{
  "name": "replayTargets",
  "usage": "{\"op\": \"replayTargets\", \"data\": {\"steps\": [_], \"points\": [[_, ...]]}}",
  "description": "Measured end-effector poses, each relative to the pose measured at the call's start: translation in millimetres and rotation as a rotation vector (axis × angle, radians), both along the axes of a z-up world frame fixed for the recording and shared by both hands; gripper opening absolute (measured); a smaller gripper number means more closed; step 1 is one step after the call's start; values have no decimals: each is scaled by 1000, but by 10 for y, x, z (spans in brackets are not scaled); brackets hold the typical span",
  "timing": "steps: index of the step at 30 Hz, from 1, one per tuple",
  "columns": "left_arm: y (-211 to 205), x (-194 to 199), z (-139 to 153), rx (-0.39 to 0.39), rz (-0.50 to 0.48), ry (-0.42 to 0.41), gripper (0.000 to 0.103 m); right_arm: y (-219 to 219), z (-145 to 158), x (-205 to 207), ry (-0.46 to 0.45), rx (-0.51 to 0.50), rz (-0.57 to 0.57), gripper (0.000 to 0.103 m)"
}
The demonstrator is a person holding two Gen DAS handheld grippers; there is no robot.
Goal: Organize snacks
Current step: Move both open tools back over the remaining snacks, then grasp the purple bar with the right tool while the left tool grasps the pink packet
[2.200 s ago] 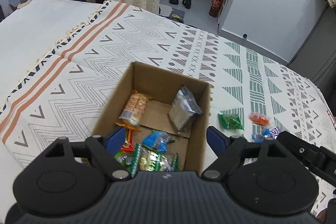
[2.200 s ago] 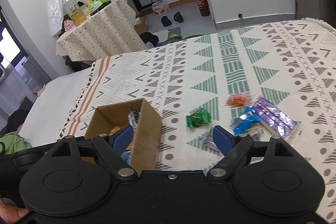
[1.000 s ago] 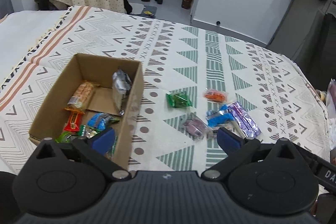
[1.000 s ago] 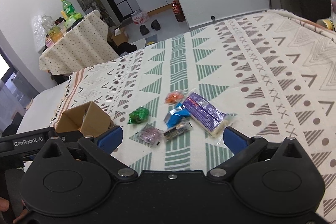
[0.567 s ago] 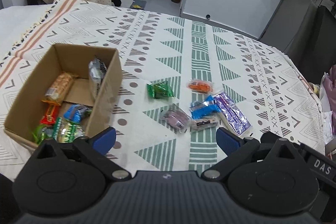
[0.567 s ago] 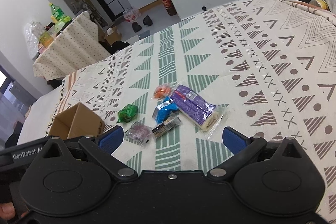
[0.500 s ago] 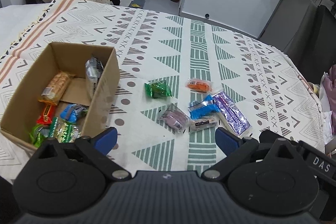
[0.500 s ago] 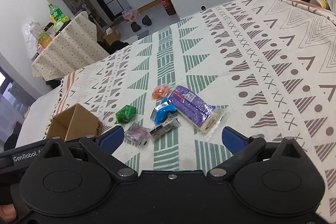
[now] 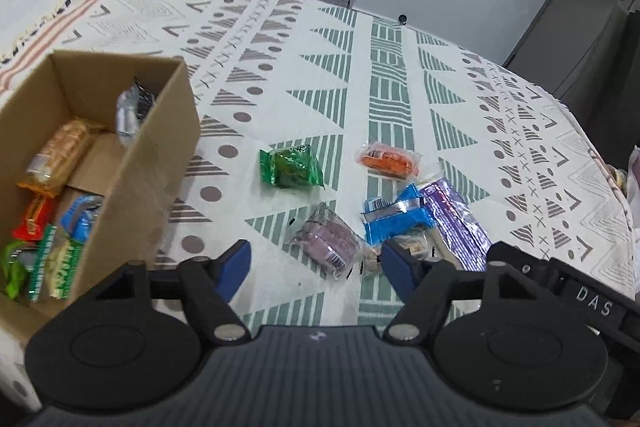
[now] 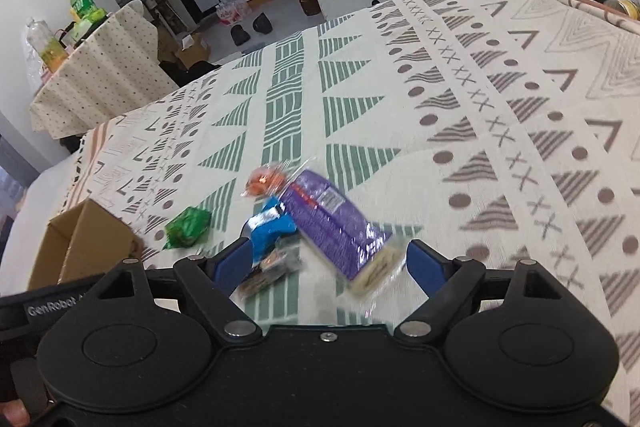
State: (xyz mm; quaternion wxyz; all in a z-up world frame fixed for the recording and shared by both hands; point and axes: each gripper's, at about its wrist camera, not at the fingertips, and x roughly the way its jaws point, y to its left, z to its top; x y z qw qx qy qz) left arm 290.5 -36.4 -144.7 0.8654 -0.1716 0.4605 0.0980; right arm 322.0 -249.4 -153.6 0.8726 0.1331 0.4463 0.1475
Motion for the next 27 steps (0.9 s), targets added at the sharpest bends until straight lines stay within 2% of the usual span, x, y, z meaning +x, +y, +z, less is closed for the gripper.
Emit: {"op": "replayTargets", "data": {"steps": [11,20,23,26,27], "points": [[-99,275,-324,15,5,25,66,108,-188,249,17,-16,44,74],[-170,419,-560,40,34,56,69,102,-272,362,27,-20,52,74],[-227,461,-591,79,30,66,69,112,-284,361,29,-24,62,74],[-242,450,-604,95,37,62,69,133,-308,358,38,-28,74,74],[-239,437,-603,97,41,57,65,150,-322,355,44,-33,81,74]]}}
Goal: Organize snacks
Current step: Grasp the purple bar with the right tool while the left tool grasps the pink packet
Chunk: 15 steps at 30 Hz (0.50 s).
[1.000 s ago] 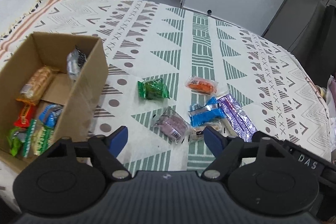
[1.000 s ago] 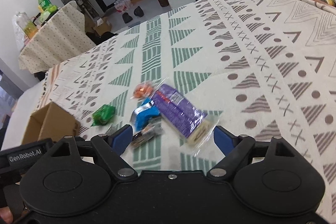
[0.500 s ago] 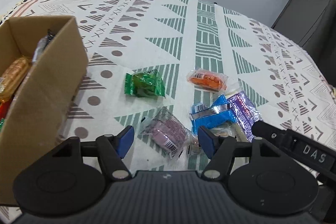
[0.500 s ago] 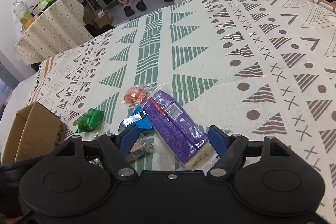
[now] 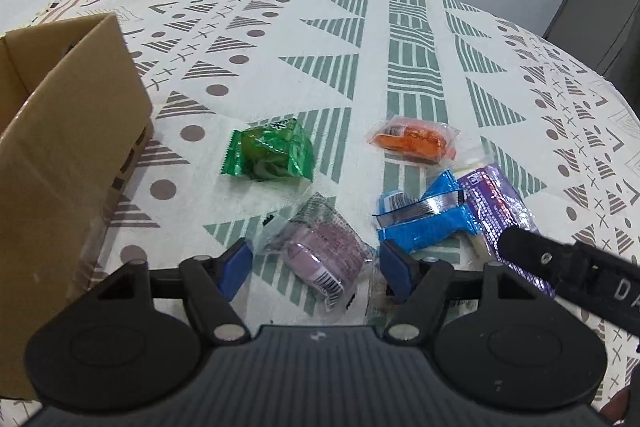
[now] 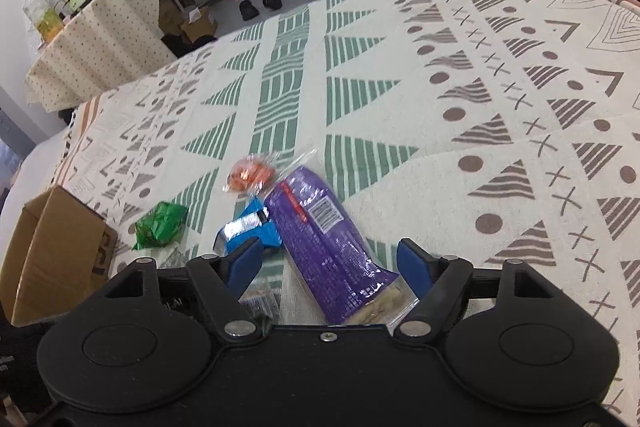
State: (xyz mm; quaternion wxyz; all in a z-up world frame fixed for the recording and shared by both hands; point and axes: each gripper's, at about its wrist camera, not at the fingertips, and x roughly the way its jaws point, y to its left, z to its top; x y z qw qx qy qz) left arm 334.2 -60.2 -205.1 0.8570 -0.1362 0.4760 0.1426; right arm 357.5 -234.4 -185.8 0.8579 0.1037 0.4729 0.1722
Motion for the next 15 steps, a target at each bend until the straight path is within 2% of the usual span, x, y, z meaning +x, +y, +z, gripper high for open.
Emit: {"op": "replayTargets", "data": {"steps": [2,4,5,6,7,8,11,15], "points": [[8,-31,3,7,1,-8,59,56,-45,26,18,-25,26,74],[26,-63,16,7,-6,-16,46,121,-87,48,29,-67,50,74],[39,-81,32,1,-9,-21,44,140,-101,47,31,-77,57,75],[57,-98,44,-11,-12,-27,32,153,-108,42,31,-83,62,75],[76,-115,56,-19,-12,-28,31,161,-106,30,30,-83,68,75],[93,-137,68,-25,-9,-33,30,171,-108,24,34,-79,76,71],[135,-218,111,-36,0,-45,26,206,-97,-11,44,-75,107,38],[164,-320,192,-36,3,-60,24,212,-59,-66,53,-67,134,34]]}}
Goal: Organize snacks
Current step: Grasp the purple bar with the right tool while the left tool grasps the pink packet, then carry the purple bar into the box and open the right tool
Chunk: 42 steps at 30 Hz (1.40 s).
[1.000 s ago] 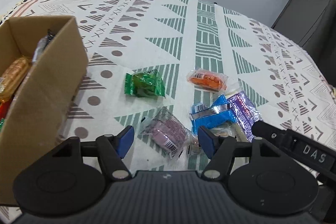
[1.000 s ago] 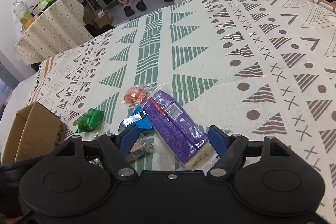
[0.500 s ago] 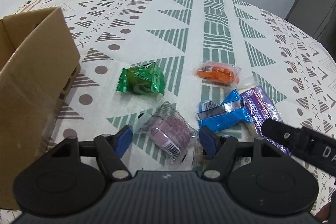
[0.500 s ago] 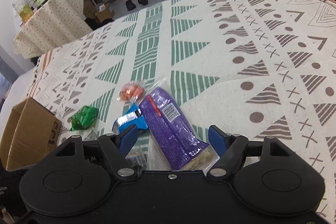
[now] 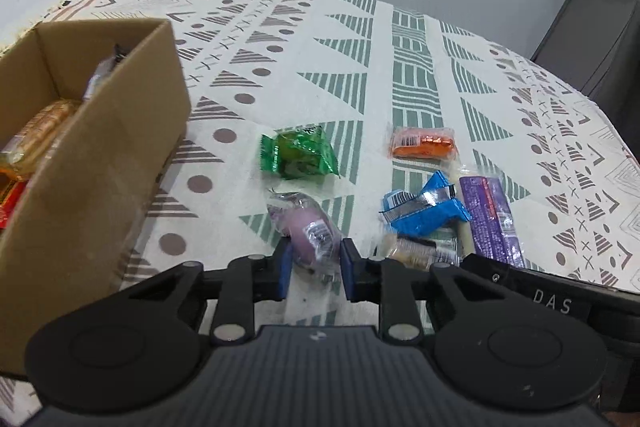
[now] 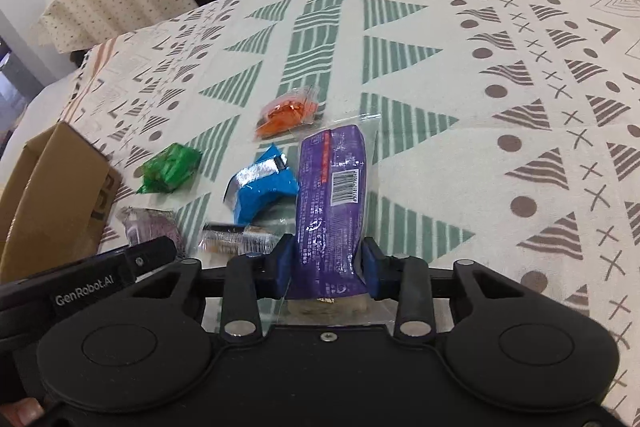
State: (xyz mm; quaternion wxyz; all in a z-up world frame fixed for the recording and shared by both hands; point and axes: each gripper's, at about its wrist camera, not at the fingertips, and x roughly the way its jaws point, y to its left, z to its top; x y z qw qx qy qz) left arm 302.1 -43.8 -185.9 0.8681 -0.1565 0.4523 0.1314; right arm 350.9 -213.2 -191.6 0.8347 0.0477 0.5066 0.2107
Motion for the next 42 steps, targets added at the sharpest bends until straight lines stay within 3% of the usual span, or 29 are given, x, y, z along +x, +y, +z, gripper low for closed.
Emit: {"op": "replayTargets", "data": {"steps": [20,25,42], "points": [[-70,-517,565,9,15,-91,23,-157,359,-352,-44,78,-20,31],[11,-665,727,4,29,-107,23,-288,460,-469,-55,145,-61,31],[383,-1075,1202,-32,24,-176,22,-270,941,-899,-172,213,-100,30]]}}
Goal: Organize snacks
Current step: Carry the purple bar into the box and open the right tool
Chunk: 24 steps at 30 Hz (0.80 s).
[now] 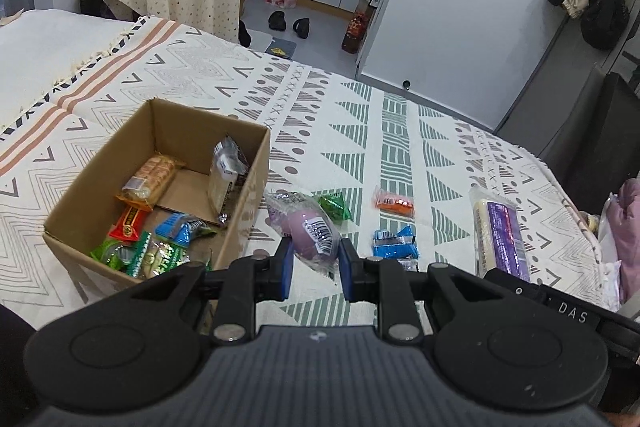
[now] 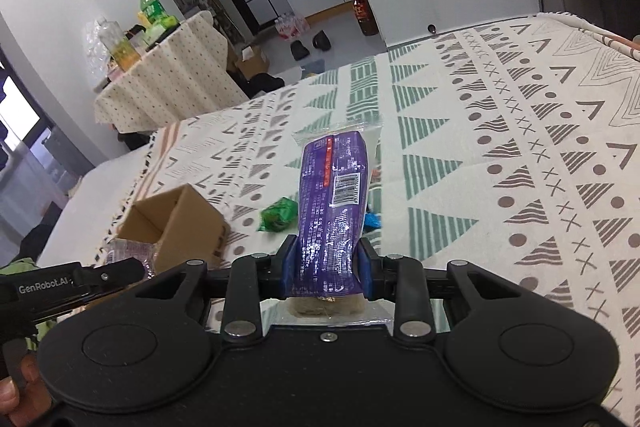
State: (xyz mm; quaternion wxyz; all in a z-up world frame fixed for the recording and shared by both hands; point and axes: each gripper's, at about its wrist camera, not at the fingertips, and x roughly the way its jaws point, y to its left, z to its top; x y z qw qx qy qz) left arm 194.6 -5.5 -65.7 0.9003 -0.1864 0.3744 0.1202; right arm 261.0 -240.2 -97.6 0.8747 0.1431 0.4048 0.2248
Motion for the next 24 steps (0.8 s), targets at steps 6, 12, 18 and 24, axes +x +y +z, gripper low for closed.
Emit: {"op": "replayTargets", "data": {"steps": [6,12,18,24], "points": [[152,-75,71,-23,-12,-20,23,142,112,-134,-13,17,4,30],[362,-128,115,-45,-2,-30,22,384,182,-210,-12,25,20,30],[658,-169,177,-68,22,-49,13,679,278,-221,-20,36,43,30],[962,-135,169,-84,50,-43,8,1019,324,-192,-25,38,84,30]]}}
